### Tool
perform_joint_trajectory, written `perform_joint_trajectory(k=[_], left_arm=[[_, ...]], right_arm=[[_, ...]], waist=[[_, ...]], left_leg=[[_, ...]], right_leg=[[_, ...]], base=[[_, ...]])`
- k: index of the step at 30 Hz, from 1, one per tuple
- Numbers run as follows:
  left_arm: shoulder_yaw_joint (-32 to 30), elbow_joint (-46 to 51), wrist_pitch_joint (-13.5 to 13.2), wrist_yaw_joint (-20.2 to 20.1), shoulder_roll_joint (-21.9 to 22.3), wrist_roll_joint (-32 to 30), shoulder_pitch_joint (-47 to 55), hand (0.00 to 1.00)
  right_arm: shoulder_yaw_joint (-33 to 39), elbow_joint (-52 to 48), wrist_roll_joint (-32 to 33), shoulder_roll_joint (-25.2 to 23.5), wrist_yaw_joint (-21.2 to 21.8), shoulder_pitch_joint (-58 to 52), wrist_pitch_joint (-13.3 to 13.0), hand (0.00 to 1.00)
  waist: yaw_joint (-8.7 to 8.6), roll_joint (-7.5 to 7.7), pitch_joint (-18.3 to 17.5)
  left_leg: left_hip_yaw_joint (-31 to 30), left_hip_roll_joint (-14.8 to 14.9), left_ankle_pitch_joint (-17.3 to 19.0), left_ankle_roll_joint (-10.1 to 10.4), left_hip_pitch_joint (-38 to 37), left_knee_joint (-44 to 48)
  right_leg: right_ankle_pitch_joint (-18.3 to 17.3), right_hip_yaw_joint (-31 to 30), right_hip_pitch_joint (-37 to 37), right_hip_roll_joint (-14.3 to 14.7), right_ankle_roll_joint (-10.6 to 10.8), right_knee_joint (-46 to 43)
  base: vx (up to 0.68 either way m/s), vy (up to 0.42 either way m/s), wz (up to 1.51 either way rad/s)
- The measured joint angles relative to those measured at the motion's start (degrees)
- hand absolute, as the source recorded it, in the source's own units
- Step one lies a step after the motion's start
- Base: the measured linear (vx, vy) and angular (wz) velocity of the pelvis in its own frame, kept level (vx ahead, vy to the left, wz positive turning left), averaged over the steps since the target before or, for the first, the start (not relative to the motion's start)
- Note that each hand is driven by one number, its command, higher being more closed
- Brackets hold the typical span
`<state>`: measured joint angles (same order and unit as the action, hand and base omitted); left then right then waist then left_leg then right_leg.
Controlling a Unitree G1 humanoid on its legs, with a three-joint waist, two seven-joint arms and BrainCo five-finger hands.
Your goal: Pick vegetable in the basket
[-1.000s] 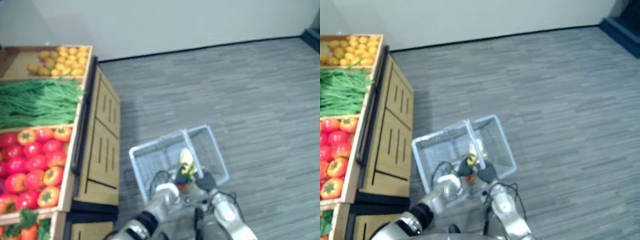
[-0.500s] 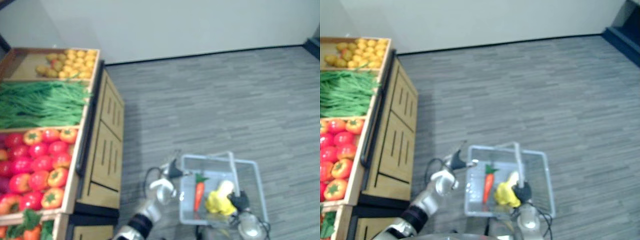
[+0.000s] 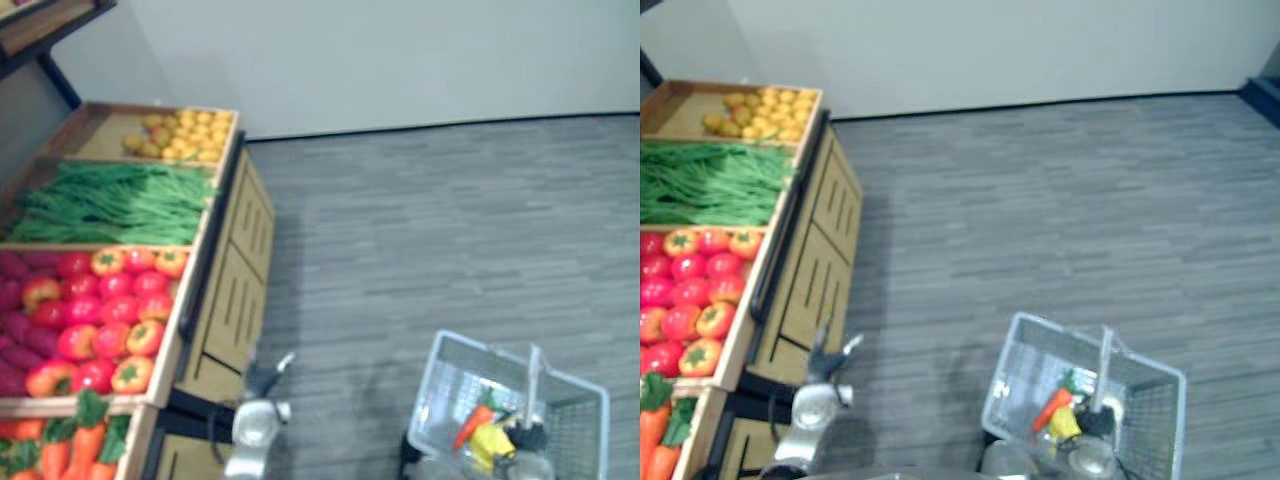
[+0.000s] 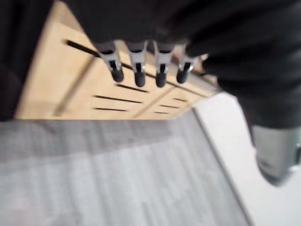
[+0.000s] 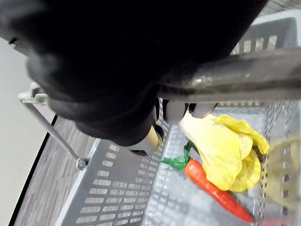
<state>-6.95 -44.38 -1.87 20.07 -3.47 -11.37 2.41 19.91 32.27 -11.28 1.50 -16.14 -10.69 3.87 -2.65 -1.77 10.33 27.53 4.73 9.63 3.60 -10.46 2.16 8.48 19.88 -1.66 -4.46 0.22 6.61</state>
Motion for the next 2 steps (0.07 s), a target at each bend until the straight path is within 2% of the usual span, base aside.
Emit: perform_joint_trajectory(k=[2], left_arm=[[-4.2,-6.9,1.9,-0.2,-0.1,0.0,0.1,0.00]], right_arm=[[0.4,2.7,-0.1,1.0,0.1,1.7,0.9,1.00]], waist=[[0.27,-0.01,0.0]], left_leg=[[0.1,0.1,-0.3,-0.4,-0.7,-0.1]], right_leg=[[-0.1,-0.1,-0.4,0.1,0.1,0.0]], base=[[0.02,0.018,-0.01]])
